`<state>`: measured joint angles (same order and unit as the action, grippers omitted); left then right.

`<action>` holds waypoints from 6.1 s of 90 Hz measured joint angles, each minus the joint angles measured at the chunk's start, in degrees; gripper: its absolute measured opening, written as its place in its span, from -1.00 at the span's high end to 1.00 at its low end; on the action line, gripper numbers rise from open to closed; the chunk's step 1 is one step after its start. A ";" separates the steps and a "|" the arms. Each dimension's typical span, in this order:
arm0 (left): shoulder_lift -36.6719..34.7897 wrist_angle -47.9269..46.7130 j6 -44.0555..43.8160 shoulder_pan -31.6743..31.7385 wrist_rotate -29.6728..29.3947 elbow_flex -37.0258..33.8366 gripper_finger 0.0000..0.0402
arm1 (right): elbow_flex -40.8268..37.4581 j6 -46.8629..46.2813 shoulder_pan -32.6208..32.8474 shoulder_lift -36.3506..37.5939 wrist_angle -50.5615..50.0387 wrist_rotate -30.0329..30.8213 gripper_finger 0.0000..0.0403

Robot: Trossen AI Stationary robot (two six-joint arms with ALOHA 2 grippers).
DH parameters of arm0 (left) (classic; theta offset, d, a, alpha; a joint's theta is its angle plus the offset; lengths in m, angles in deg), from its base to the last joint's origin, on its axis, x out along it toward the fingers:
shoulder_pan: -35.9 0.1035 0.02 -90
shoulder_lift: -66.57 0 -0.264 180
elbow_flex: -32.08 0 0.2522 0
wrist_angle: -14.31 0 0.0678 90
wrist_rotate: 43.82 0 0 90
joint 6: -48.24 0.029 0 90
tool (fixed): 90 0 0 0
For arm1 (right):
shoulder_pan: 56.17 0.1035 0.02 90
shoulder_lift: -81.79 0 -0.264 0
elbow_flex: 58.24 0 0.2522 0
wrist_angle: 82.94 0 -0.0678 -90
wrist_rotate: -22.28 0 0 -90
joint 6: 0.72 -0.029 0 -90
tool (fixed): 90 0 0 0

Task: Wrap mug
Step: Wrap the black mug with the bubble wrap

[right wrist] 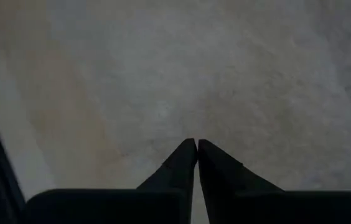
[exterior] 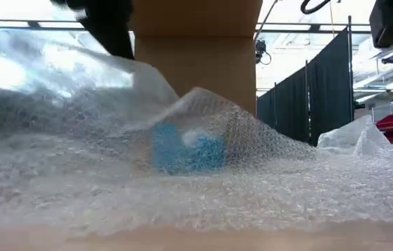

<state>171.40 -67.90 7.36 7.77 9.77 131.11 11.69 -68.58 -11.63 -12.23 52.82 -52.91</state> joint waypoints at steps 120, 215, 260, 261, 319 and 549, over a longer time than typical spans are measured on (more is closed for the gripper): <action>-24.63 37.28 6.23 3.03 -0.93 -27.51 1.00 | 0.02 18.56 -2.81 17.31 12.92 19.50 0.99; -24.59 40.17 6.20 3.00 0.15 -27.49 1.00 | 0.02 18.82 -2.81 17.27 21.81 19.60 0.99; -24.59 55.92 6.14 3.00 0.28 -27.44 1.00 | 0.02 28.94 -5.75 17.25 29.00 21.51 1.00; -24.59 56.38 6.15 3.00 0.26 -27.44 1.00 | 0.02 29.35 -5.83 17.25 28.99 21.49 1.00; -24.59 76.39 6.12 3.00 0.25 -27.44 1.00 | 0.02 23.47 -6.48 17.27 35.20 21.25 0.99; -40.50 -11.61 -26.22 -20.32 15.40 -24.54 0.29 | -0.02 43.50 -7.61 4.05 51.11 15.45 0.53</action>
<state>130.90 -79.51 -18.86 -12.55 25.17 106.57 11.67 -25.08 -19.24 -8.18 103.92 -37.46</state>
